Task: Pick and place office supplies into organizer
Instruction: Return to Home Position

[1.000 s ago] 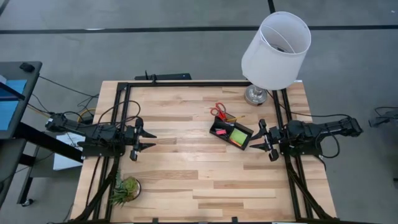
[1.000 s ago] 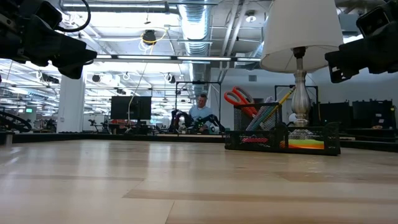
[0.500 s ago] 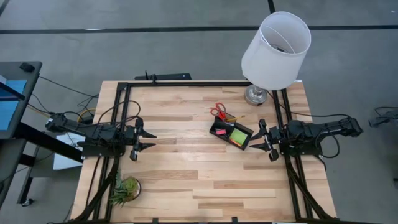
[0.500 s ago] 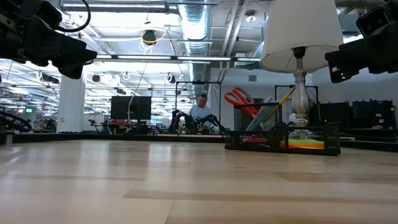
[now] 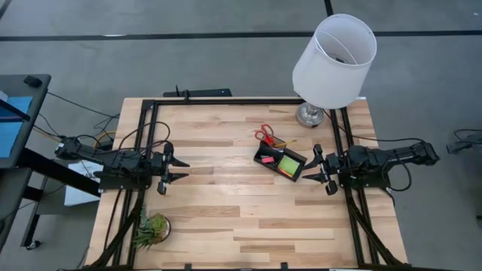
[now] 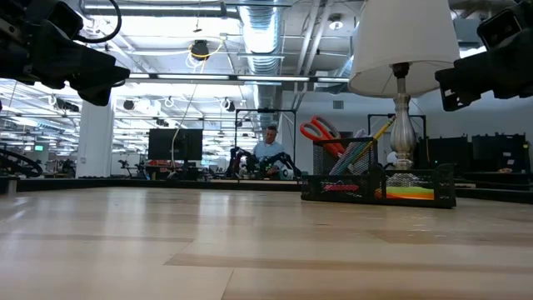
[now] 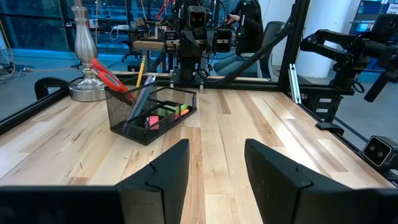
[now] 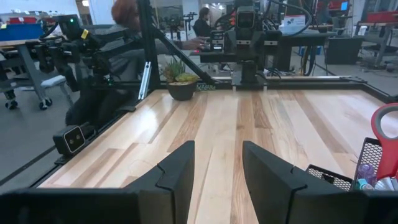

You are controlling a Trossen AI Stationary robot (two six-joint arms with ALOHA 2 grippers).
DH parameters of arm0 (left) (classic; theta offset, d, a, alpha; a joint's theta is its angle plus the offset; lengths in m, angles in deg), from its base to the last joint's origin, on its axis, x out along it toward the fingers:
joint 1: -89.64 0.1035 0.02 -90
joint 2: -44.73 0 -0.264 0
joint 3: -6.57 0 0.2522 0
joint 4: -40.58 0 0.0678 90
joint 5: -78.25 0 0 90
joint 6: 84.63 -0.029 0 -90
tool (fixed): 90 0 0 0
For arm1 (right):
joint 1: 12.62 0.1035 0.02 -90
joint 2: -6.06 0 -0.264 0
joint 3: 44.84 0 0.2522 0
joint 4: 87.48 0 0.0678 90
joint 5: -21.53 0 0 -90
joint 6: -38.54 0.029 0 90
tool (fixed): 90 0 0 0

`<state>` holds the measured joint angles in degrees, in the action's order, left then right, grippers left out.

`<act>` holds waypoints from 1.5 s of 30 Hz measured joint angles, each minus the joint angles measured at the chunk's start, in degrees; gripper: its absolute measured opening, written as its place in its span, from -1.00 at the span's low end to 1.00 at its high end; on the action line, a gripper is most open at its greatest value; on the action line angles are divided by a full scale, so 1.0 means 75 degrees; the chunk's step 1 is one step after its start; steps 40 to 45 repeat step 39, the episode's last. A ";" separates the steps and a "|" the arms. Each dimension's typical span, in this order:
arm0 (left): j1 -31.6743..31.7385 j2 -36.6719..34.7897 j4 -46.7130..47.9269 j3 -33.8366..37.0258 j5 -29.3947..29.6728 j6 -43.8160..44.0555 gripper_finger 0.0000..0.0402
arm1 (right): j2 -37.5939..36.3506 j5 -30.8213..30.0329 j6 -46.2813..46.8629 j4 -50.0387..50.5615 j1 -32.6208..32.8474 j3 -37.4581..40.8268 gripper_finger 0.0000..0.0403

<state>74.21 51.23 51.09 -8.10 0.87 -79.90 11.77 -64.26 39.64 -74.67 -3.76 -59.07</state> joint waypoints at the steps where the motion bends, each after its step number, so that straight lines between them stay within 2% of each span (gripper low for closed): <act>1: 0.0001 0.0000 0.0000 0.0000 0.0000 0.0000 -0.26 | -0.0003 -0.0001 -0.0001 0.0000 0.0000 0.0000 -0.37; 45: -0.0002 -0.0003 -0.0003 0.0000 0.0000 0.0000 -0.26 | -0.0003 -0.0003 0.0000 0.0000 0.0000 0.0000 -0.37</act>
